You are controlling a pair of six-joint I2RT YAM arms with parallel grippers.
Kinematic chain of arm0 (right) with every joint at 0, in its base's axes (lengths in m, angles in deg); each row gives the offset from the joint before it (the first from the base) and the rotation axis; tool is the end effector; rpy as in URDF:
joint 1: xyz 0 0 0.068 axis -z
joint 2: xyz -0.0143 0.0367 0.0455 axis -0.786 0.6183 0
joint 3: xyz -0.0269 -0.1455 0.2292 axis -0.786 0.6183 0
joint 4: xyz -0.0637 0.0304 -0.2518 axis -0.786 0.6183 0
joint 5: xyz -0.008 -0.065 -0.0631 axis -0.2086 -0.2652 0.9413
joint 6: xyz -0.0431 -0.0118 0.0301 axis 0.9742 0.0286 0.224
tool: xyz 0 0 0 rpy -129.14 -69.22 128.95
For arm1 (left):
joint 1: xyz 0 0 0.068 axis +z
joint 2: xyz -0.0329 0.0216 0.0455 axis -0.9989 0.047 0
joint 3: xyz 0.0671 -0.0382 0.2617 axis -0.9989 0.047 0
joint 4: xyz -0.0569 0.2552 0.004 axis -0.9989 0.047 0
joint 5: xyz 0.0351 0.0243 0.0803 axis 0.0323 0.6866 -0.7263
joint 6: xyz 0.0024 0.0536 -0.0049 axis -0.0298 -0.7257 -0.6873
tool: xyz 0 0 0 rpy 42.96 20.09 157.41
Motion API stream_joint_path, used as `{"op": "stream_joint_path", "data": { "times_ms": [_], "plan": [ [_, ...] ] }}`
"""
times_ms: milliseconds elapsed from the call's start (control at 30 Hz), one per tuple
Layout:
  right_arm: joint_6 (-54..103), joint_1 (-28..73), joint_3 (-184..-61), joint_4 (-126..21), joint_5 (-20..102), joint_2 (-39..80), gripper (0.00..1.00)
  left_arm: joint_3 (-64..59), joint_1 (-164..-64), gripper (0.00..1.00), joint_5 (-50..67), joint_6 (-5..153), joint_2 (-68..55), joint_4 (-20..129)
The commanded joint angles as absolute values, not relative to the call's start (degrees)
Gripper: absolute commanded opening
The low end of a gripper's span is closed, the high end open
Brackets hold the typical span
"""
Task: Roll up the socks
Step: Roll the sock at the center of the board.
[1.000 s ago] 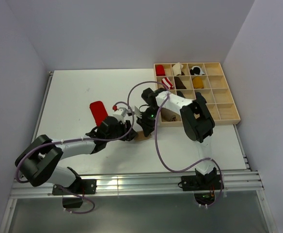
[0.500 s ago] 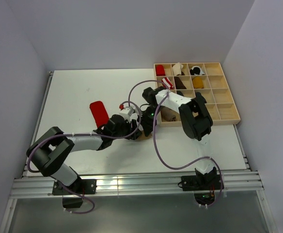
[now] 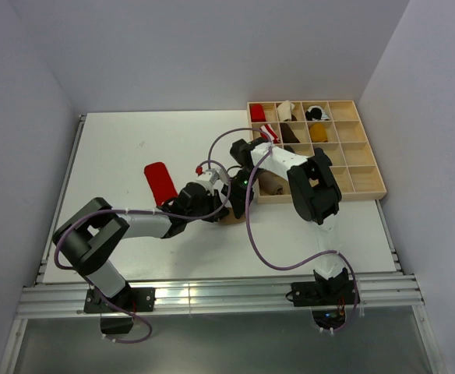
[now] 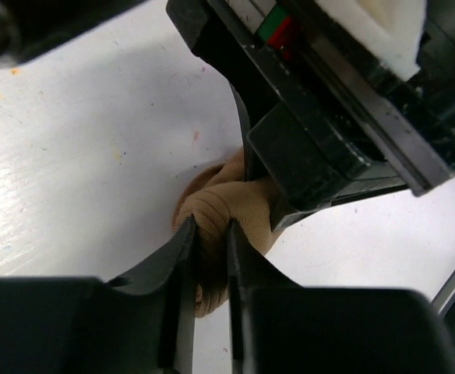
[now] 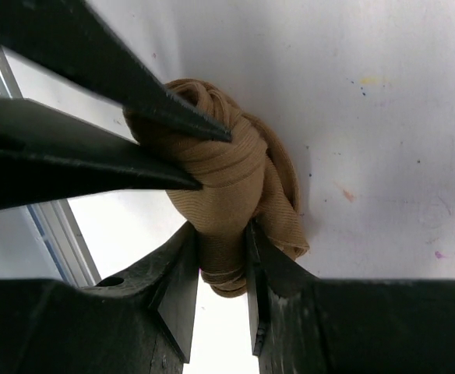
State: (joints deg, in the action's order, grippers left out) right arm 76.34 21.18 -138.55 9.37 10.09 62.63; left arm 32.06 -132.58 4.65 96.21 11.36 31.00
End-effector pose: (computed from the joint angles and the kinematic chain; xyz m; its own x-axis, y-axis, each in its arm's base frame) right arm 0.3305 0.2214 0.1571 -0.3501 -0.8512 -0.3910 -0.8648 0.1334 0.4840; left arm 0.2212 -0.2273 0.1501 -0.7240 -0.0653 -0.6868 0.4206 0.7474 -0.5144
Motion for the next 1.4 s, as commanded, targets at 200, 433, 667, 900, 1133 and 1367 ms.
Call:
{"op": "stream_joint_path", "data": {
  "times_ms": [200, 433, 667, 900, 1133, 1367],
  "plan": [
    [76.42, 20.61, -137.47, 4.67, 16.16, 63.94, 0.41, 31.11, -133.71, 0.00, 2.98, 101.13, 16.15, 42.29],
    [74.05, 20.96, -132.99, -0.69, 14.49, 57.18, 0.57, 32.07, -133.89, 0.00, 1.48, 101.66, 16.68, 45.03],
    [72.20, 22.28, -131.22, -2.54, 12.47, 52.07, 0.63, 31.72, -133.89, 0.00, 0.86, 100.96, 17.12, 45.99],
    [71.05, 25.44, -127.01, -5.97, 11.85, 44.43, 0.64, 31.55, -133.89, 0.00, 0.86, 100.43, 17.73, 46.34],
    [68.50, 27.29, -112.08, -21.69, 16.50, 30.46, 0.65, 30.67, -133.80, 0.00, 1.57, 99.99, 18.79, 46.96],
    [72.98, 27.46, -98.19, -34.00, 17.83, 19.20, 0.66, 29.53, -133.54, 0.01, 2.79, 99.37, 19.32, 48.01]
  ]
}}
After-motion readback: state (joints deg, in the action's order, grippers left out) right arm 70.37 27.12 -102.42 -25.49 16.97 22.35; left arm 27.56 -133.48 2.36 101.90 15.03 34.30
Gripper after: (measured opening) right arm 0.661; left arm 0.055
